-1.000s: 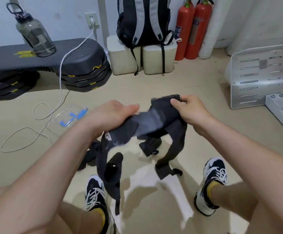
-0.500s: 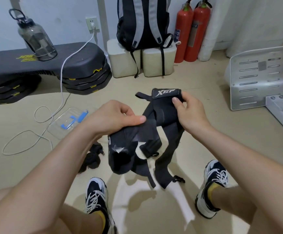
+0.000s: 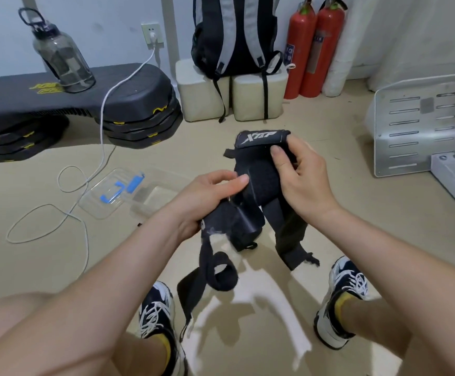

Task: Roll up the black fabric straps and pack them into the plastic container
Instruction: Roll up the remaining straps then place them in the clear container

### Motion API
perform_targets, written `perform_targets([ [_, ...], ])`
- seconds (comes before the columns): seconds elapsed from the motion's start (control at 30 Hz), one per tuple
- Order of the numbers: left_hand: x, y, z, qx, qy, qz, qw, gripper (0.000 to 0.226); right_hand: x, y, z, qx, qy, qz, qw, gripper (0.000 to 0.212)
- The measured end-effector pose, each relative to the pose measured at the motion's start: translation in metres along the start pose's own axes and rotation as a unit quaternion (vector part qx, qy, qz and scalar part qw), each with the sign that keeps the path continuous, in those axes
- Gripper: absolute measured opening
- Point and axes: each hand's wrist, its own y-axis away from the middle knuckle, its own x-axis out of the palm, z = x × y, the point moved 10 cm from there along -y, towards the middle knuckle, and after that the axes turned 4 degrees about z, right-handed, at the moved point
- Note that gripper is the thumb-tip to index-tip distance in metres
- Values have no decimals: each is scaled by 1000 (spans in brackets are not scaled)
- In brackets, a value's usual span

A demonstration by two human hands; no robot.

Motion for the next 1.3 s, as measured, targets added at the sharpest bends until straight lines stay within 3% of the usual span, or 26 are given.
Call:
perform_targets([
  [0.1,16,6,-7,16,49,67,996,27,5,-2,-2,24,-4,38,999,27],
  [0.17,7,8,-26,74,59,18,995,31,4,-2,-19,89,-29,52,994,36],
  [0.23,-10,16,-49,135,160,-25,977,34,-2,2,-46,162,-23,46,985,44],
  [0.33,-24,24,-71,176,281,-33,943,32,-1,16,-77,195,108,80,972,60],
  [0.47,-25,27,-69,184,240,-67,951,30,13,31,-100,201,218,142,944,59],
  [0.57,-34,33,-80,212,292,-67,930,29,12,47,-129,220,350,200,888,56],
  [0.63,-50,36,-86,234,286,-86,925,27,10,64,-150,245,381,229,861,54],
  [0.73,-56,27,-81,221,226,-94,944,27,9,57,-153,305,290,197,885,48],
  [0.83,-45,18,-71,182,160,-74,968,58,3,14,-114,299,176,126,929,23],
  [0.9,-38,14,-67,163,125,-58,977,49,10,-7,-68,257,7,173,951,40],
  [0.97,-32,15,-65,147,68,-67,984,27,26,-6,-19,204,-115,309,922,53],
  [1.03,-31,10,-59,137,57,-60,987,39,32,1,4,186,-156,384,891,43],
  [1.1,-31,7,-57,130,62,-61,988,29,30,1,4,201,-175,374,888,25],
  [1.17,-29,9,-56,118,60,-58,990,25,32,2,2,223,-221,366,876,21],
  [1.23,-26,9,-56,120,40,-47,991,30,36,7,3,251,-284,365,851,37],
  [1.3,-10,11,-58,140,-10,10,990,52,42,18,1,318,-350,367,801,68],
])
